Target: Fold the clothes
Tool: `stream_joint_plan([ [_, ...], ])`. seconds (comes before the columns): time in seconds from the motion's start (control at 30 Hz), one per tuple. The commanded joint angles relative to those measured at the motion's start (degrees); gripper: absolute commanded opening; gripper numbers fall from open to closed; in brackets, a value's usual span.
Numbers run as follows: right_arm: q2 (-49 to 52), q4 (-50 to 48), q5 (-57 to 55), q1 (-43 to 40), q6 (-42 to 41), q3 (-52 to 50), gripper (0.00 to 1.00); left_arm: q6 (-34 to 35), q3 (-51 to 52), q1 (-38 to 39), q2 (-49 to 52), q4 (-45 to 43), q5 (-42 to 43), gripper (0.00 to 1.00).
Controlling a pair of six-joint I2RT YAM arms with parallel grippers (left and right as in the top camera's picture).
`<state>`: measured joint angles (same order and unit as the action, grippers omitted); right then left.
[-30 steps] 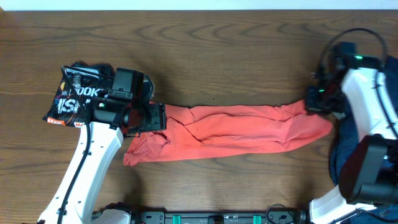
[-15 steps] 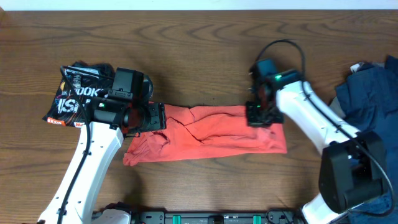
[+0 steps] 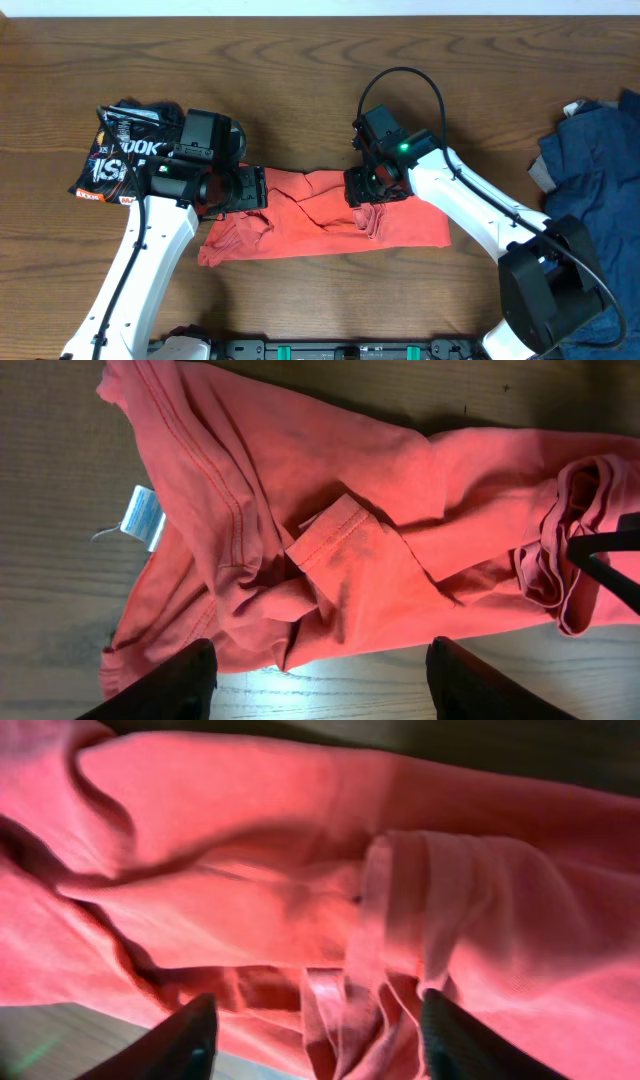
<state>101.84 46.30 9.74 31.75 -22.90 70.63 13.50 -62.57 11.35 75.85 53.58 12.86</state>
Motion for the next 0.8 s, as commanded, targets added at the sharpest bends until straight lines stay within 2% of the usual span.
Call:
stream_joint_plan([
  [0.0,-0.3,2.1,-5.9,-0.9,0.7,-0.2,0.55,0.6,-0.9,-0.2,0.2,0.3,-1.0,0.74],
  [0.03,-0.3,3.4,-7.9,-1.7,0.2,0.0,0.54,0.6,-0.7,-0.2,0.3,0.3,-1.1,0.8],
  [0.1,-0.7,6.4,-12.0,-3.5,-1.3,0.7,0.52,0.6,-0.3,-0.2,0.7,0.3,-3.3,0.85],
  [0.17,-1.4,9.0,-15.1,-5.5,-2.0,1.3,0.55,0.6,0.3,-0.2,1.7,0.2,-4.9,0.93],
  [0.3,-4.2,11.2,-17.9,-9.5,-1.9,1.7,0.6,0.4,1.3,-1.4,6.6,0.0,-5.0,1.0],
  [0.47,-7.1,13.5,-17.9,-13.6,-1.9,1.7,0.63,-3.8,1.3,-4.1,17.2,-2.8,-4.9,0.99],
  [0.77,-7.2,16.3,-17.9,-15.3,-1.9,1.6,0.64,-4.9,1.3,-7.7,30.6,-7.6,-3.8,0.99],
])
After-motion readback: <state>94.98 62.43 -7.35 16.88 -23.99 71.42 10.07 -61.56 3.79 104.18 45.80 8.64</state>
